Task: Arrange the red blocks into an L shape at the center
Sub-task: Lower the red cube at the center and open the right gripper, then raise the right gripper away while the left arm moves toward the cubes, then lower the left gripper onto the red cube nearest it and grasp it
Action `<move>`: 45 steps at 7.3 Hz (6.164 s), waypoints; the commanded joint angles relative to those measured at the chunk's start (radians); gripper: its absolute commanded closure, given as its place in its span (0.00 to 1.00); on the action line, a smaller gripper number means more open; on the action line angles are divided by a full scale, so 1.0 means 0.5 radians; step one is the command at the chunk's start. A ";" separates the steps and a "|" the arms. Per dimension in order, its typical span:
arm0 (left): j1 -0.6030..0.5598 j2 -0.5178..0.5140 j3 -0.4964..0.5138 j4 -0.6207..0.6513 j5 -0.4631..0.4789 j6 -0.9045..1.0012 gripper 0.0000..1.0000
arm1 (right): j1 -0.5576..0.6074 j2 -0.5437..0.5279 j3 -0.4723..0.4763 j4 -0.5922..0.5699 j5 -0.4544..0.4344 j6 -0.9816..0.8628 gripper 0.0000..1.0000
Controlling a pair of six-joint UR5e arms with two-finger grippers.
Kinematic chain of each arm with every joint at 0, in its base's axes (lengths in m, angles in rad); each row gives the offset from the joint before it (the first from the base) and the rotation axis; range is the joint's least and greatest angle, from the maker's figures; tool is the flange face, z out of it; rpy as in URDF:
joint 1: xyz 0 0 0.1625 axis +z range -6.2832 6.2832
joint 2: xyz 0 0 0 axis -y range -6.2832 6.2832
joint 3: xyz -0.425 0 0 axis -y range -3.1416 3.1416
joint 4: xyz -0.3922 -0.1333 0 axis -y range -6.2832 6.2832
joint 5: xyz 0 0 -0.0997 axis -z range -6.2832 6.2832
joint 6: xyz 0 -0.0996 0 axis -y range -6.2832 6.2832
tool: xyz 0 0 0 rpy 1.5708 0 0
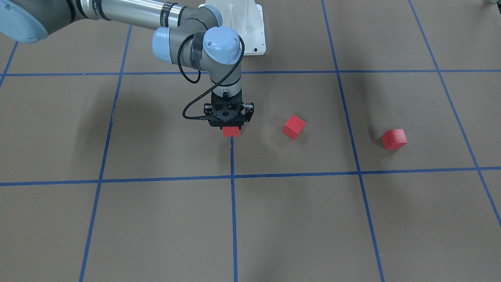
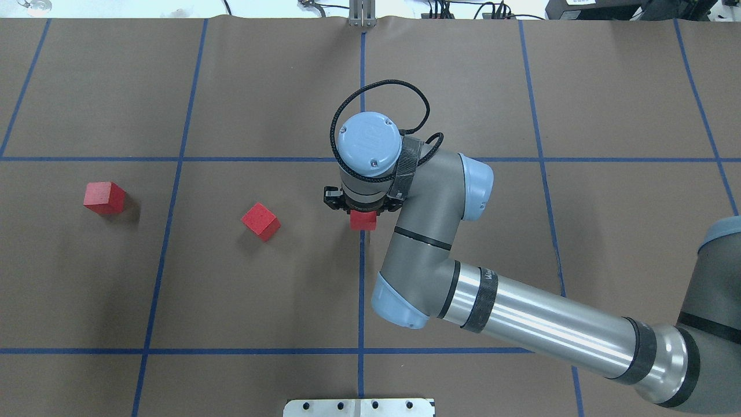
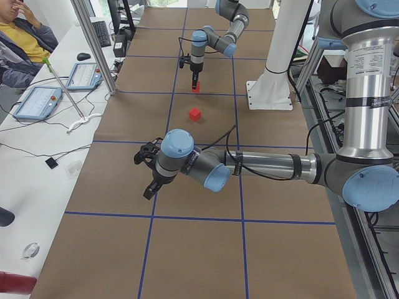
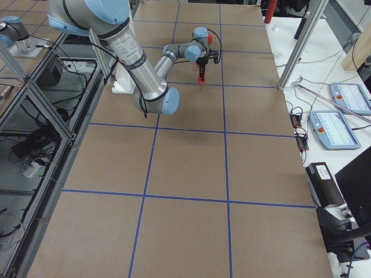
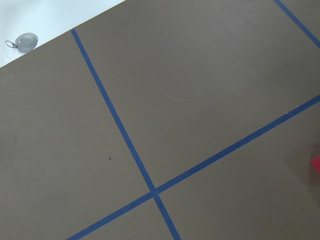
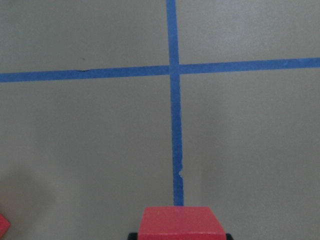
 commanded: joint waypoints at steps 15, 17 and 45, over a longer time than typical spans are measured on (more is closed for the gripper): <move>-0.003 0.000 0.000 -0.001 0.000 0.003 0.00 | -0.072 0.014 -0.049 -0.066 -0.010 -0.039 0.52; 0.000 0.000 0.000 0.002 0.000 0.003 0.00 | -0.075 0.011 -0.049 -0.063 -0.010 -0.039 0.47; 1.172 -0.335 0.129 -0.075 0.466 -1.954 0.02 | 1.707 -1.449 0.534 0.019 0.883 -2.377 0.00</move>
